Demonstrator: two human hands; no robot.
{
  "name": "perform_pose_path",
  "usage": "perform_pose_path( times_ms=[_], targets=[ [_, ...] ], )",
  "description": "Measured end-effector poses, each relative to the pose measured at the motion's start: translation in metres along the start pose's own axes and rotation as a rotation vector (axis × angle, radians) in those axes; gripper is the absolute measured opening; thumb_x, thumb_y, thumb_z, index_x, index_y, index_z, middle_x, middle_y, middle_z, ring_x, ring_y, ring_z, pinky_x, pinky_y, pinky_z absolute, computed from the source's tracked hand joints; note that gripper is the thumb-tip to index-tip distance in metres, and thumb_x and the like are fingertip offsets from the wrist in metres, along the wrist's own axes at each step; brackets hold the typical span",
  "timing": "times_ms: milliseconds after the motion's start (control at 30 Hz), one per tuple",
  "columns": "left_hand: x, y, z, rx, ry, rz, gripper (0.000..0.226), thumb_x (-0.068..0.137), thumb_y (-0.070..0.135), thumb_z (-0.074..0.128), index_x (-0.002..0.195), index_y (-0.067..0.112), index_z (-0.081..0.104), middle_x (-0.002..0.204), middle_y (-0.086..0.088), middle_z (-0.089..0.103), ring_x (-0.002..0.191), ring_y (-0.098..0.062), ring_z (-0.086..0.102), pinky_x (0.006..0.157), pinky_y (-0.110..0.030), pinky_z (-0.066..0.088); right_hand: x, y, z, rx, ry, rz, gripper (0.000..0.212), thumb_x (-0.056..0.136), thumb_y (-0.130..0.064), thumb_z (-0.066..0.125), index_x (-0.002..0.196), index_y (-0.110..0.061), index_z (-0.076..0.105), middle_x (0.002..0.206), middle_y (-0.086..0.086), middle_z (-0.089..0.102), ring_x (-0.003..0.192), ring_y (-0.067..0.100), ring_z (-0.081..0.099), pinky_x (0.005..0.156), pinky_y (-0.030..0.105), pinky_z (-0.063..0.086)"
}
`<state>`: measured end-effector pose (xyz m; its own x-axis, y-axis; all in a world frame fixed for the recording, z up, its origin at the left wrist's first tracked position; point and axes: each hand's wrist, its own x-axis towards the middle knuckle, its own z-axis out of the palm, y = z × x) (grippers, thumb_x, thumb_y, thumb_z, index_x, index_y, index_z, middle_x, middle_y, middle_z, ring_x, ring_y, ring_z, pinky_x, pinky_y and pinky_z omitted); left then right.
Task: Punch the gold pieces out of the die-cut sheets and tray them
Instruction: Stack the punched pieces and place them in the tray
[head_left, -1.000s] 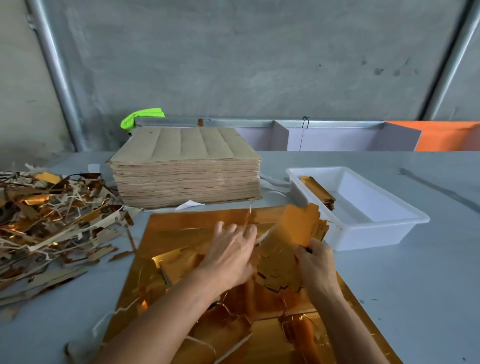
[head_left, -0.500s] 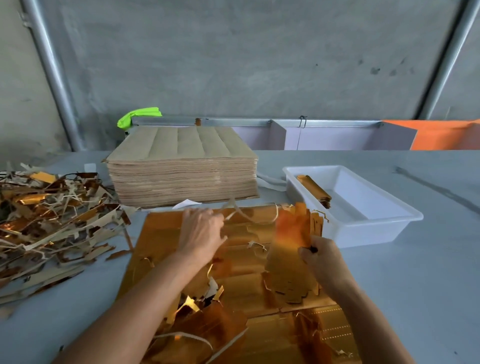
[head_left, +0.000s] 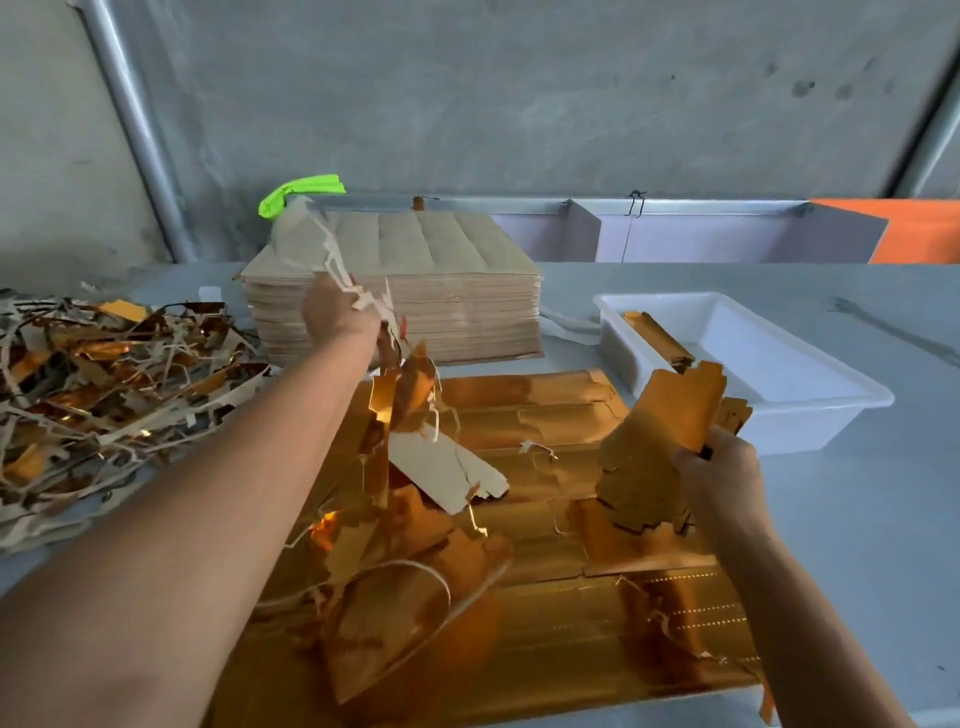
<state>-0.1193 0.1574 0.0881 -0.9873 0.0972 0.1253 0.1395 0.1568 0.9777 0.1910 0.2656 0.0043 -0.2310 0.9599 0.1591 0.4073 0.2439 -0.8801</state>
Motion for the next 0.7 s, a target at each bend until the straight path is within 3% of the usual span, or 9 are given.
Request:
perform_pose_path(
  times_ms=[100,200,267,333,433,533,567,633,700],
  targets=[
    [-0.003,0.003,0.008,-0.082,-0.128,-0.066,0.027,0.098,0.007,0.042,0.122,0.002,0.053,0.125,-0.016,0.054,0.107,-0.025,0.057,0.095,-0.042,0.050,-0.008,-0.003,0.007,0.037,-0.007,-0.015,0.031,0.094,-0.002,0.047,0.066,-0.015,0.046,0.060,0.002,0.044,0.050,0.013,0.039,0.034,0.011,0.030],
    [-0.029,-0.012,0.007,0.273,-0.434,0.086,0.022,0.097,0.006,0.043,0.117,0.009,0.052,0.124,-0.014,0.053,0.109,-0.026,0.052,0.096,-0.037,0.045,-0.018,-0.005,0.018,0.073,-0.079,-0.004,0.022,0.095,-0.005,0.048,0.075,-0.011,0.053,0.065,0.004,0.048,0.054,0.013,0.043,0.044,0.019,0.034],
    [-0.047,-0.021,-0.004,0.600,-0.625,0.238,0.030,0.097,0.005,0.043,0.126,0.007,0.049,0.130,-0.015,0.050,0.117,-0.028,0.049,0.095,-0.036,0.040,-0.024,-0.005,0.024,0.072,-0.113,-0.006,0.017,0.096,-0.007,0.049,0.081,-0.012,0.055,0.071,0.005,0.052,0.059,0.013,0.047,0.049,0.023,0.037],
    [-0.068,-0.024,-0.018,0.815,-0.761,0.400,0.029,0.096,0.006,0.046,0.123,0.007,0.057,0.129,-0.014,0.054,0.113,-0.026,0.052,0.088,-0.033,0.040,-0.029,-0.004,0.029,0.072,-0.133,-0.004,0.017,0.096,-0.009,0.050,0.081,-0.015,0.054,0.076,0.006,0.054,0.067,0.021,0.054,0.055,0.028,0.044],
    [-0.107,-0.035,-0.036,0.838,-0.860,0.651,0.012,0.089,0.028,0.063,0.090,0.016,0.067,0.098,0.000,0.066,0.084,-0.010,0.059,0.068,-0.020,0.041,-0.035,-0.002,0.034,0.063,-0.131,-0.010,0.015,0.096,-0.010,0.051,0.083,-0.016,0.055,0.085,0.011,0.059,0.075,0.026,0.058,0.062,0.038,0.052],
    [-0.150,-0.063,-0.045,0.992,-0.978,0.803,0.047,0.070,0.065,0.067,0.091,0.023,0.059,0.092,0.009,0.053,0.080,-0.007,0.051,0.062,-0.020,0.036,-0.041,0.000,0.039,0.047,-0.157,-0.051,0.014,0.096,-0.010,0.052,0.093,-0.023,0.050,0.100,0.005,0.060,0.070,0.009,0.053,0.053,0.019,0.040],
    [-0.158,-0.072,-0.046,1.104,-0.973,0.829,0.057,0.067,0.070,0.065,0.095,0.020,0.057,0.095,0.008,0.051,0.083,-0.009,0.049,0.063,-0.021,0.037,-0.043,-0.001,0.039,0.043,-0.172,-0.066,0.018,0.096,-0.009,0.052,0.108,-0.022,0.050,0.108,0.000,0.058,0.076,0.008,0.053,0.057,0.017,0.039],
    [-0.161,-0.082,-0.046,1.164,-0.940,0.807,0.060,0.067,0.070,0.066,0.093,0.017,0.055,0.096,0.006,0.049,0.084,-0.011,0.048,0.060,-0.021,0.035,-0.047,0.000,0.039,0.019,-0.214,-0.110,0.055,0.095,-0.008,0.053,0.143,-0.025,0.031,0.124,-0.006,0.046,0.093,0.007,0.046,0.060,0.015,0.039],
    [-0.157,-0.084,-0.050,1.076,-0.975,0.724,0.052,0.071,0.064,0.068,0.092,0.018,0.058,0.095,0.008,0.048,0.085,-0.010,0.048,0.061,-0.022,0.035,-0.052,-0.003,0.036,0.010,-0.256,-0.174,0.078,0.096,-0.003,0.050,0.151,-0.034,0.004,0.139,-0.002,0.040,0.092,0.005,0.042,0.051,0.009,0.042]
  ],
)
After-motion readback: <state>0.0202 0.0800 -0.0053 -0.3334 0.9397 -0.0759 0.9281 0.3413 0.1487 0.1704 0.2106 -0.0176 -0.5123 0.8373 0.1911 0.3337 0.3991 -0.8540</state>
